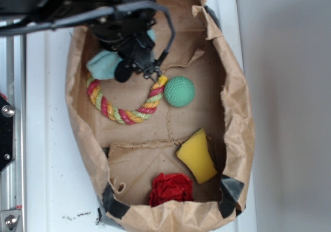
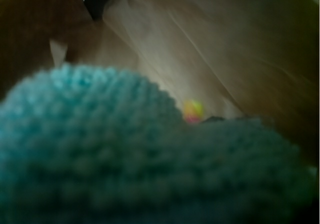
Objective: Grab the blue cloth.
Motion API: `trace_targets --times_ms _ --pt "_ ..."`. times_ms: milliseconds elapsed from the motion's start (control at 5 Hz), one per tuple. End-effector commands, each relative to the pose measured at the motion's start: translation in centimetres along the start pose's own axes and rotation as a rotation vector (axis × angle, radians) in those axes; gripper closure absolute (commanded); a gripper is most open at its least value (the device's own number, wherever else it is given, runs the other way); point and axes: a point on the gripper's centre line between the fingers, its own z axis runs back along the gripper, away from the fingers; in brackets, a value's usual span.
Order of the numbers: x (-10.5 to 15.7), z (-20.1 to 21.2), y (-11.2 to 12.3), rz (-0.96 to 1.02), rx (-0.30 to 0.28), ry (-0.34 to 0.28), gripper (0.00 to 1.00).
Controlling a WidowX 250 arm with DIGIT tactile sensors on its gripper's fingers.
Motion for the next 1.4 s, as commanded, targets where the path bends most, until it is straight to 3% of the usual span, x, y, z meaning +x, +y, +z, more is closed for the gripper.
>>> trace_targets --times_ms 0,200,400,600,800,1000,1200 --pt "-1.7 4.6 -1.9 -0.282 -0.077 0.056 1.00" --pt "-1.6 5.5 -3.9 -0.351 -0.069 0.056 1.00" --pt "0.0 6.2 -4.6 -0.354 -0.121 0.067 1.00" --pt "1.8 7.4 -5.9 -0.333 -0.178 0.019 1.00" --pt "2.6 7.0 -6.7 -0.399 -0.232 0.066 1.00" --pt "2.5 6.6 -6.9 -0.404 -0.232 0.053 1.00" --pt "2.0 6.3 -6.8 -0.392 -0.217 -0.007 1.00"
